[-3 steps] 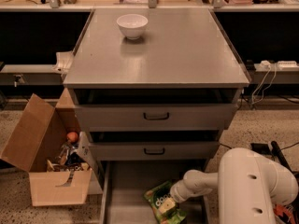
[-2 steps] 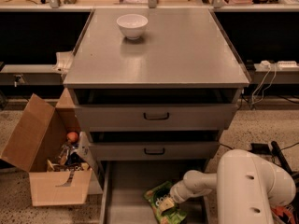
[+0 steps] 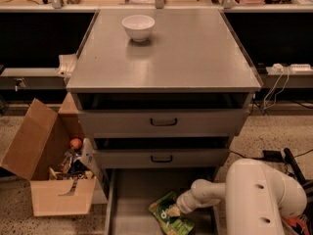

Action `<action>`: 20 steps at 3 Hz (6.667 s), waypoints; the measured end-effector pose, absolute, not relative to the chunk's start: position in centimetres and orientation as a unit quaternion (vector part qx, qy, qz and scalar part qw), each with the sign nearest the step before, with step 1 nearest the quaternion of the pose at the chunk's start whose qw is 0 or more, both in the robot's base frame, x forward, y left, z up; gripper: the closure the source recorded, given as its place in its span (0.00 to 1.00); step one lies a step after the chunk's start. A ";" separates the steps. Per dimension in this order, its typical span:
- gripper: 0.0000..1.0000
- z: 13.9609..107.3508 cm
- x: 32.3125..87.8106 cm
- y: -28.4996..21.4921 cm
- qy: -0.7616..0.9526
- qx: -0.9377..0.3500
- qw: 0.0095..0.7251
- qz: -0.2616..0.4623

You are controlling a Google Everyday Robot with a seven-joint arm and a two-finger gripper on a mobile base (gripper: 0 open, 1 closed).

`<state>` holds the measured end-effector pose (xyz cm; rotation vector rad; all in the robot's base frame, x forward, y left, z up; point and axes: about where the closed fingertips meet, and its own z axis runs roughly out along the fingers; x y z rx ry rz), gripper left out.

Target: Pick green rice chip bag from bottom drawer and place on counter

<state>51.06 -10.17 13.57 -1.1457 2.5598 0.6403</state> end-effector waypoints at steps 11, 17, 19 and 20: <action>1.00 50.1 48.3 -4.8 0.601 -0.581 0.339 0.431; 1.00 86.5 49.2 -4.6 0.486 -0.673 0.514 0.216; 1.00 92.1 50.4 -5.5 0.473 -0.674 0.540 0.175; 1.00 92.5 51.1 -5.9 0.489 -0.650 0.555 0.173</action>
Offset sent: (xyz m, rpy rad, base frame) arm 0.0067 0.0178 0.0843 0.2744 -0.0954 0.1387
